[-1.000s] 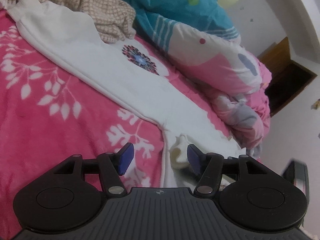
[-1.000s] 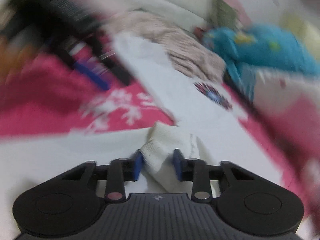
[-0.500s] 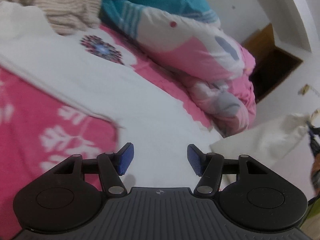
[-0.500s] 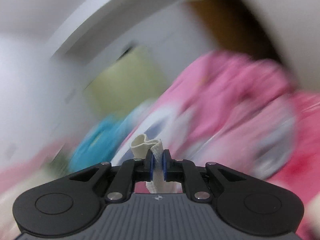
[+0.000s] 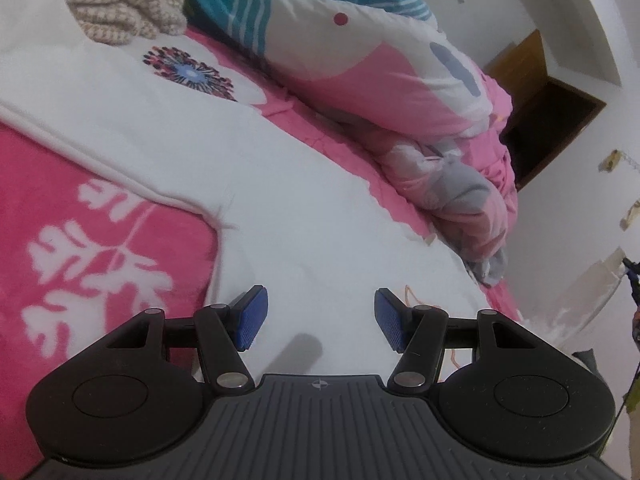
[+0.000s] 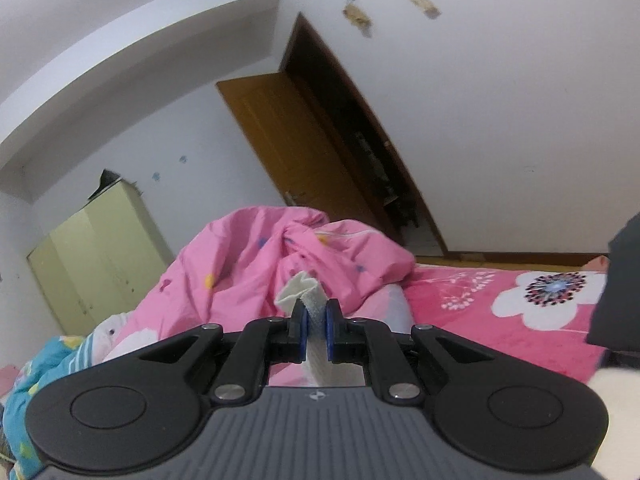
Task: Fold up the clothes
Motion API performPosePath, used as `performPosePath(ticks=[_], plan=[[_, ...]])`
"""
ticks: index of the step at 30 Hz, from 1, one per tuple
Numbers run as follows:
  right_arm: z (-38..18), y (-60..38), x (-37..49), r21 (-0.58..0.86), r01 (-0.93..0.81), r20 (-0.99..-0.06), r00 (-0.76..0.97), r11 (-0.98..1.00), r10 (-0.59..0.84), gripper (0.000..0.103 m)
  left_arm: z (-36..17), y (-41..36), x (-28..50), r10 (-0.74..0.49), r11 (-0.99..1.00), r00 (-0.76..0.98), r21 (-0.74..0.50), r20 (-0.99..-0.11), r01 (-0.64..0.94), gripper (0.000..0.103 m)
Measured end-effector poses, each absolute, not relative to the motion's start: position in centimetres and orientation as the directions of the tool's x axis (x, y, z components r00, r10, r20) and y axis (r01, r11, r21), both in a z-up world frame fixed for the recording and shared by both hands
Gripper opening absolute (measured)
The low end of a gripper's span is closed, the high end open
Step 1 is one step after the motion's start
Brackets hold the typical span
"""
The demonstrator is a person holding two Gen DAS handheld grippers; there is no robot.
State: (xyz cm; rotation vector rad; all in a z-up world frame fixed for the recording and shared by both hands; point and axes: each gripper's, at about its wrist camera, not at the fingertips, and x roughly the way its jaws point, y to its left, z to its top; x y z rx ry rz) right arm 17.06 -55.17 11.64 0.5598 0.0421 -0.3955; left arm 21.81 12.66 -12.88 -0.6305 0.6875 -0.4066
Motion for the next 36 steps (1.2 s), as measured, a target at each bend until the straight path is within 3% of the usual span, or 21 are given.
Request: performPosePath(ticks=[9, 13, 16, 18, 19, 20, 21, 23, 29, 32, 36], plan=[[15.1, -40.2, 20.5, 0.323, 0.046, -0.080, 0.997, 0.945, -0.021, 0.009, -12.7, 14.1, 21.2, -0.541, 0.721, 0.724, -0.680, -0.428, 0.136, 0.059], [13.9, -30.7, 21.4, 0.237, -0.149, -0.109, 0.978, 0.960, 0.178, 0.009, -13.1, 14.8, 21.4, -0.550, 0.697, 0.721, -0.707, -0.421, 0.119, 0.059], [9.3, -23.5, 22.5, 0.199, -0.257, -0.191, 0.936, 0.946, 0.294, 0.009, -13.4, 15.0, 21.6, -0.548, 0.695, 0.721, -0.711, -0.424, 0.110, 0.059], [4.0, -18.7, 23.8, 0.189, -0.296, -0.304, 0.889, 0.936, 0.343, 0.013, -13.4, 14.9, 21.6, -0.546, 0.701, 0.722, -0.704, -0.426, 0.116, 0.059], [1.2, -16.4, 24.5, 0.188, -0.315, -0.362, 0.858, 0.930, 0.364, 0.016, -13.4, 14.9, 21.6, -0.545, 0.706, 0.721, -0.698, -0.427, 0.120, 0.059], [-1.9, -14.2, 25.4, 0.191, -0.338, -0.452, 0.803, 0.922, 0.388, 0.032, -13.4, 14.8, 21.6, -0.545, 0.711, 0.721, -0.692, -0.428, 0.126, 0.059], [-4.9, -12.5, 26.2, 0.208, -0.348, -0.550, 0.731, 0.914, 0.404, 0.041, -13.4, 14.7, 21.5, -0.545, 0.714, 0.720, -0.688, -0.430, 0.130, 0.059], [-9.7, -10.4, 27.0, 0.266, -0.345, -0.683, 0.591, 0.900, 0.428, 0.040, -13.5, 14.7, 21.4, -0.545, 0.718, 0.717, -0.683, -0.434, 0.132, 0.059], [-6.3, -17.3, 21.6, 0.408, -0.312, -0.508, 0.703, 0.858, 0.498, 0.043, -13.6, 14.4, 21.6, -0.549, 0.724, 0.712, -0.675, -0.438, 0.144, 0.059], [-4.7, -23.7, 17.2, 0.376, -0.236, -0.472, 0.783, 0.896, 0.404, 0.044, -13.2, 13.7, 21.3, -0.528, 0.758, 0.718, -0.633, -0.454, 0.157, 0.059], [-4.8, -30.3, 10.7, 0.247, -0.054, -0.512, 0.840, 0.967, 0.178, 0.043, -12.1, 12.3, 20.5, -0.479, 0.820, 0.735, -0.543, -0.480, 0.180, 0.059]])
